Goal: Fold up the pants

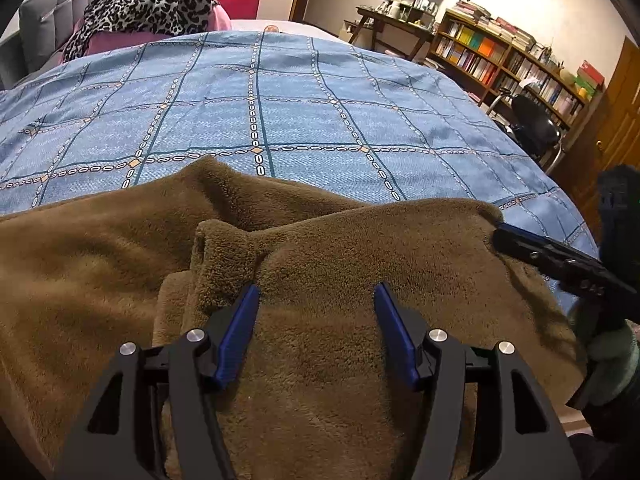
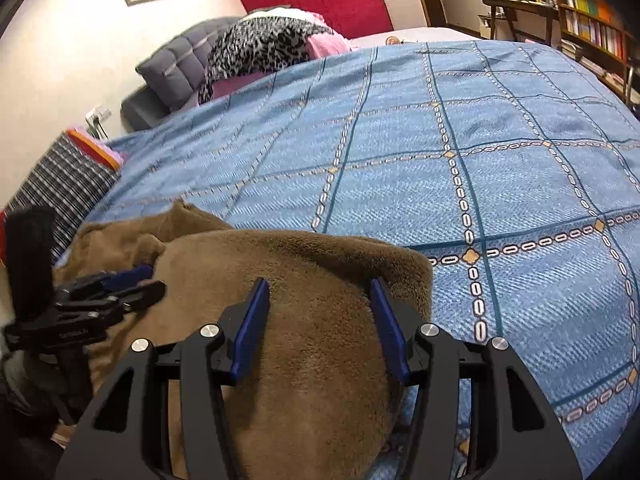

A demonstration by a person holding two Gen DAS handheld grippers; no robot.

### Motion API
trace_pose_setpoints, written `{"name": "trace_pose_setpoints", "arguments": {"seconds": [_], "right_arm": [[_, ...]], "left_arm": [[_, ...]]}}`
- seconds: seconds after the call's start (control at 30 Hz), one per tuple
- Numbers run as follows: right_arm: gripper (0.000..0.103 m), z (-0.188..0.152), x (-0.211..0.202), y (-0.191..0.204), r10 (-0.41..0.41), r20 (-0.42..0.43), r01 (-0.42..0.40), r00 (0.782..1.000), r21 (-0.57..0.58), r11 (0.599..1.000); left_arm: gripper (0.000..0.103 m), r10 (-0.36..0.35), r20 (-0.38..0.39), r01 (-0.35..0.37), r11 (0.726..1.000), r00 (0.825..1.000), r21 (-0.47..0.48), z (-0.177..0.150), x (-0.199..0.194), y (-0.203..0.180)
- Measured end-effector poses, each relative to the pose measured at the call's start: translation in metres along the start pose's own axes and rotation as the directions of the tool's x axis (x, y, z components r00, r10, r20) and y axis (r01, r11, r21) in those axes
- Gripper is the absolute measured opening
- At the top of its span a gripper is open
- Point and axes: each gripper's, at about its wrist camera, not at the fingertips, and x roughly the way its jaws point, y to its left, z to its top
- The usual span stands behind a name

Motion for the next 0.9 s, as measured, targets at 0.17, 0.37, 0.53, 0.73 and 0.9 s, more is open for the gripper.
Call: {"name": "trace_pose_setpoints", "arguments": {"seconds": [0.17,0.37,0.53,0.73,0.9], "right_arm": [[0.054,-0.01,-0.029,-0.012,-0.019,0.025,0.017,1.0,0.05,0.999],[0.055,-0.035,-0.036,-0.035,0.013,-0.035,-0.008,0.999,0.144,0.99],[0.063,-0.042,-0.029,-0.046,0.075,-0.056,-0.06,0.996,0.228,0.972],[0.063,-0.043,-0.029,-0.049,0.094,-0.058,-0.077,0.994,0.248,0.966],[0.063,-0.039,-0.043,-0.028,-0.02,-0.021,0.022,1.0,0.124,0.992]], "left_arm": [[0.066,-0.001,-0.008,0.001,1.0,1.0,-0.017,0.003,-0.004,-0.003],[0.075,-0.036,-0.014,0.035,0.997,0.999,-0.065,0.012,-0.018,-0.011],[0.079,-0.051,0.003,0.051,0.998,0.999,-0.037,0.016,-0.03,-0.028],[0.08,-0.07,-0.015,0.07,0.998,0.997,0.001,0.019,-0.032,-0.047],[0.08,-0.041,-0.016,0.04,0.998,0.999,-0.042,0.015,-0.034,-0.032]]}}
